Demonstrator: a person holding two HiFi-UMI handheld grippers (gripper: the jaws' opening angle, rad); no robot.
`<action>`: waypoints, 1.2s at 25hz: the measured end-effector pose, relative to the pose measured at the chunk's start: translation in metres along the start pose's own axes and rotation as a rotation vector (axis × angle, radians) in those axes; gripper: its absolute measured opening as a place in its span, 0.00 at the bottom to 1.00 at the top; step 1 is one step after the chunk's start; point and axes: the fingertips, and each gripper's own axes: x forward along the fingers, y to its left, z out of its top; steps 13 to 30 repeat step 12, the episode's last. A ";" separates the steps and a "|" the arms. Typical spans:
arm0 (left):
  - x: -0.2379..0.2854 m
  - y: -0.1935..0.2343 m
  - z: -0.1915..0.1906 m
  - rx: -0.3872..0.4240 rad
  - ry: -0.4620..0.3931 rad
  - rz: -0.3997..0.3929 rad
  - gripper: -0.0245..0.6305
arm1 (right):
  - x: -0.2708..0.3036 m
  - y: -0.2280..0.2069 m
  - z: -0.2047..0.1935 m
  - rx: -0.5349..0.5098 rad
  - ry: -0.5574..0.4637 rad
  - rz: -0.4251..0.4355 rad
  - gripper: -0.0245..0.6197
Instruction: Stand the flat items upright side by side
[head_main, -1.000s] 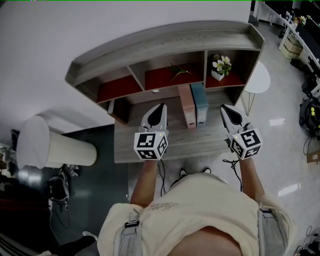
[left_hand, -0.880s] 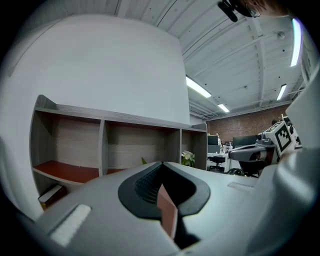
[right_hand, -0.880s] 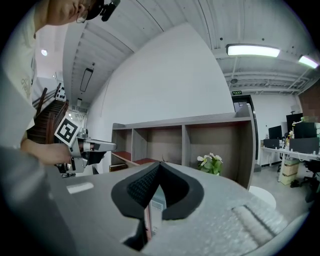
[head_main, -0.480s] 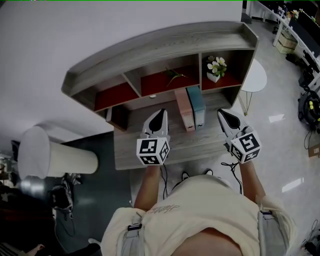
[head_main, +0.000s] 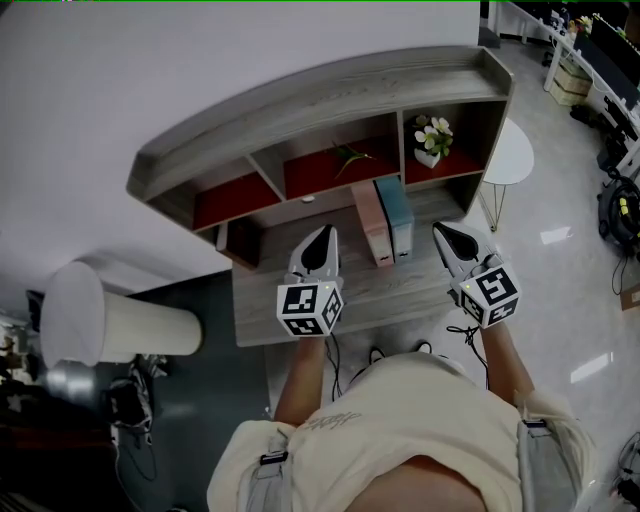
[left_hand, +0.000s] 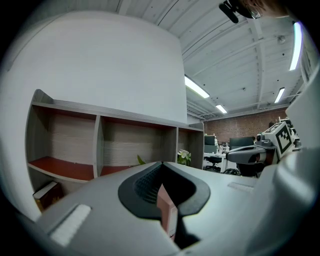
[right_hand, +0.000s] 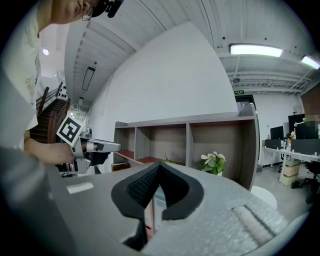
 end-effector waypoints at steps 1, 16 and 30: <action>-0.001 0.000 -0.002 0.000 0.004 -0.002 0.06 | 0.000 0.000 -0.001 0.003 0.001 -0.002 0.04; 0.007 -0.001 -0.016 -0.038 0.021 -0.041 0.06 | 0.005 0.009 -0.002 0.002 0.005 -0.012 0.04; 0.007 -0.001 -0.016 -0.038 0.021 -0.041 0.06 | 0.005 0.009 -0.002 0.002 0.005 -0.012 0.04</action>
